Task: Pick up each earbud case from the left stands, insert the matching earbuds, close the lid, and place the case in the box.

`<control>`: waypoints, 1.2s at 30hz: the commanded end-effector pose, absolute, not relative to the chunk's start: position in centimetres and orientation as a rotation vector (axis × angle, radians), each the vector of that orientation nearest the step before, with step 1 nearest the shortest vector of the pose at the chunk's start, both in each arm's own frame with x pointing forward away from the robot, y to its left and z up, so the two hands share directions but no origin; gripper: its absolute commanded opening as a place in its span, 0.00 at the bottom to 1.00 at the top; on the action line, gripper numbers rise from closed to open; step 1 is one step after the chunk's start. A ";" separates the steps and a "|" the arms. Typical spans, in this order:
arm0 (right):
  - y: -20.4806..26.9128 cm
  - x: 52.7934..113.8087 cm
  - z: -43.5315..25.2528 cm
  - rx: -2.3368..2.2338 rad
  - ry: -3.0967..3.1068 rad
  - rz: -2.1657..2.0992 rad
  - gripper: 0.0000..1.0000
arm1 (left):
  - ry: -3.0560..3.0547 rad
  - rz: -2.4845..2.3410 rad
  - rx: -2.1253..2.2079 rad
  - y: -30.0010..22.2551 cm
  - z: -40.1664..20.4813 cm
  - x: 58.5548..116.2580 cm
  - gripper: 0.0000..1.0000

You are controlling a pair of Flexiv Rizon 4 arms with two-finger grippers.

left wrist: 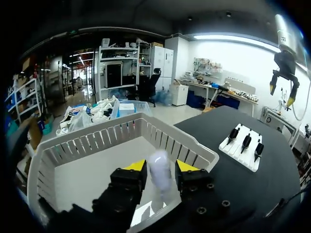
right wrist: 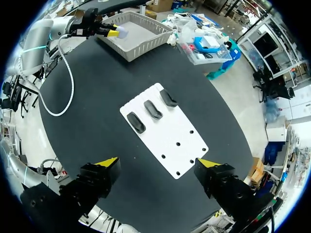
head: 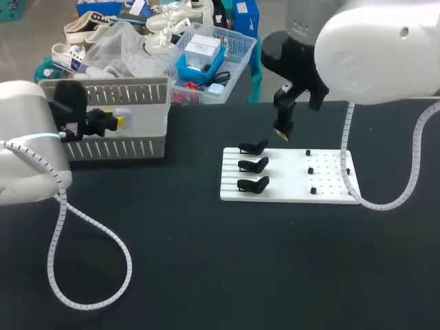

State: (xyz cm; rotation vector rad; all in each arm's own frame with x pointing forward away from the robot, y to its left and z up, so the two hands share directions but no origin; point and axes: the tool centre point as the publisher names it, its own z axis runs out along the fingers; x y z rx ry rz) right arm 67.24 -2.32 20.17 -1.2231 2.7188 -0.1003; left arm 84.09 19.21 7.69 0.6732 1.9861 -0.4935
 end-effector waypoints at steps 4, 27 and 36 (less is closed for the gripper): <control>-2.4 67.1 20.1 -1.219 2.714 -0.100 1.00 | 1.944 -0.360 0.619 18.2 8.2 83.6 1.00; -2.4 67.1 20.1 -1.219 2.714 -0.100 1.00 | 1.555 -0.705 0.876 5.4 15.7 75.2 1.00; -2.4 67.1 20.1 -1.219 2.714 -0.100 1.00 | 1.539 -0.764 0.911 4.5 16.0 74.2 1.00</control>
